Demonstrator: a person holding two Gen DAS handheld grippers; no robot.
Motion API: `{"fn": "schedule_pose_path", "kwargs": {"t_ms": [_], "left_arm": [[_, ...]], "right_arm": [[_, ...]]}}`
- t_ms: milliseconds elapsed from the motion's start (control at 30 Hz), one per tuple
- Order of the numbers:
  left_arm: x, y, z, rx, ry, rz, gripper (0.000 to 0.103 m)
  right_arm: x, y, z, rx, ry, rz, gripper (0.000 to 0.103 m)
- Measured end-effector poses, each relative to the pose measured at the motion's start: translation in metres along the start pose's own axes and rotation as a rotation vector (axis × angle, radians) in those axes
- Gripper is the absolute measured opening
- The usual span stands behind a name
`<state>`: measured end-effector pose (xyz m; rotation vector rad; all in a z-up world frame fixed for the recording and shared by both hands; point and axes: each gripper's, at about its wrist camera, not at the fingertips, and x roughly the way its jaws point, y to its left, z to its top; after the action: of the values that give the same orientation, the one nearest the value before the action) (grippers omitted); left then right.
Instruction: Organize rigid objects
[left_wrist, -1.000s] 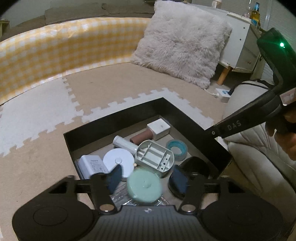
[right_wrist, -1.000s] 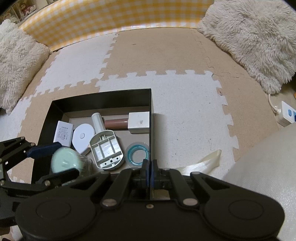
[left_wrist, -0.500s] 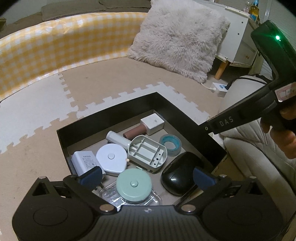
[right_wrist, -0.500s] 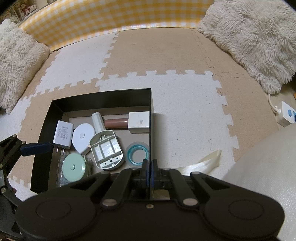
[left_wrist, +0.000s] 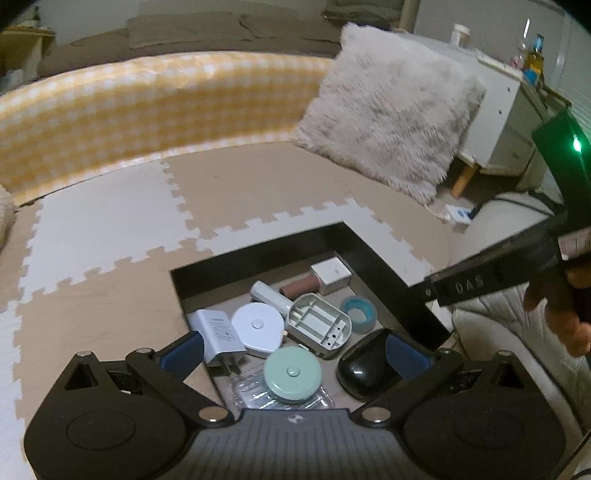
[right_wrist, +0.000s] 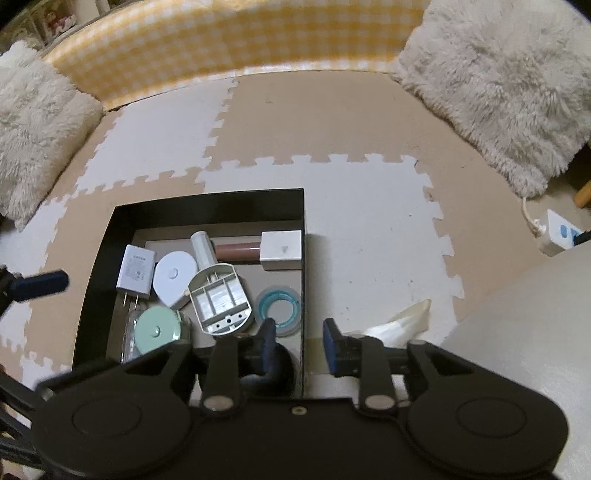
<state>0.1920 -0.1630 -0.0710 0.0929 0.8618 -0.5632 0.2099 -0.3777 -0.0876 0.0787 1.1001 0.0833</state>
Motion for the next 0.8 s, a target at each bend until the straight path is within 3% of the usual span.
{"fn": "schedule_pose_path", "kwargs": {"t_ms": [133,233,433,800], "left_arm": [[-0.019,0.004,0.002,-0.043,-0.036,0.013,0.103],[-0.038,0.006,0.008,-0.065,-0.07,0.044,0.103],[-0.075,0.007,0.016,-0.085,-0.115,0.092,0.103],[-0.141,-0.002,0.01,-0.121,-0.165,0.284,0.103]], "right_arm": [[-0.018,0.005,-0.001,0.009,-0.04,-0.009,0.054],[-0.034,0.01,-0.001,0.021,-0.075,-0.007,0.062],[-0.069,0.018,-0.009,0.043,-0.128,0.001,0.072],[-0.151,0.035,-0.034,0.045,-0.265,0.046,0.088]]}}
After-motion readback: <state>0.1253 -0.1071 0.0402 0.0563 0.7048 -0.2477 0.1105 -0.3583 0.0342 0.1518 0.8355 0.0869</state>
